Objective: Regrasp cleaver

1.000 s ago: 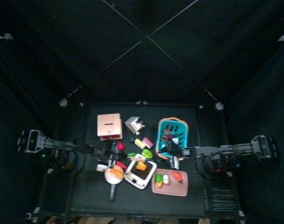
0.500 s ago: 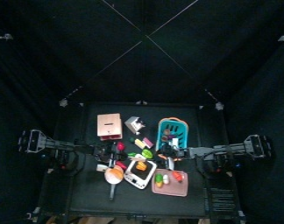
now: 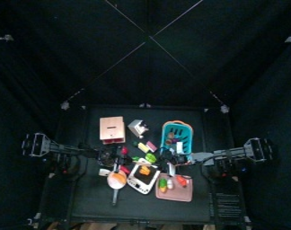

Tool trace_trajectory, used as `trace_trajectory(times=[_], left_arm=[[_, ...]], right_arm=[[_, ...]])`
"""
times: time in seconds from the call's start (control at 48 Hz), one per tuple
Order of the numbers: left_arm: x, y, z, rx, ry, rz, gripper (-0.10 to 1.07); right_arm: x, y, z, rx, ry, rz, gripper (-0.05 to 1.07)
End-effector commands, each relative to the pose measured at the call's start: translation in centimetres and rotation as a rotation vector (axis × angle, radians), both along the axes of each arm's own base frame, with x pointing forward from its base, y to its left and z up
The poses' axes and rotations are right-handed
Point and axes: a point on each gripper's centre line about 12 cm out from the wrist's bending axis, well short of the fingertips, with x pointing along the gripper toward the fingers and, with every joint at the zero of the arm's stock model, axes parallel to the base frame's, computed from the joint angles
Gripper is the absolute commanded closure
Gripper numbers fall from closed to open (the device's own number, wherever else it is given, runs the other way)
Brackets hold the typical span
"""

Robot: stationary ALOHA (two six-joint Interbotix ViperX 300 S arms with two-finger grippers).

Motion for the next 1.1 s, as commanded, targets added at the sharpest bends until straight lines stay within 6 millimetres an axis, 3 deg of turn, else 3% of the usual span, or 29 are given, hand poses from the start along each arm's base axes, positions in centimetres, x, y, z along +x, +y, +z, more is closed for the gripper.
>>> trace_trajectory(times=[0.0,0.188,0.375,0.896,1.083], left_arm=[[0.5,0.0,1.0,0.0,-0.036,-0.004,0.59],[0.5,-0.1,0.5,0.0,-0.023,-0.005,0.59],[0.8,-0.1,-0.3,0.003,0.002,-0.008,0.59],[0.8,-0.6,-0.9,0.153,-0.003,-0.068,0.59],[0.8,-0.6,-1.9,0.172,0.024,-0.074,0.59]], right_arm=[[0.5,0.1,1.5,0.004,-0.047,0.001,0.3],[0.5,0.1,1.5,0.017,-0.045,-0.006,0.47],[0.5,0.3,1.4,0.032,-0.038,-0.009,0.56],[0.5,1.4,0.1,0.075,0.036,-0.001,0.58],[1.0,2.2,-0.5,0.071,0.059,0.024,0.58]])
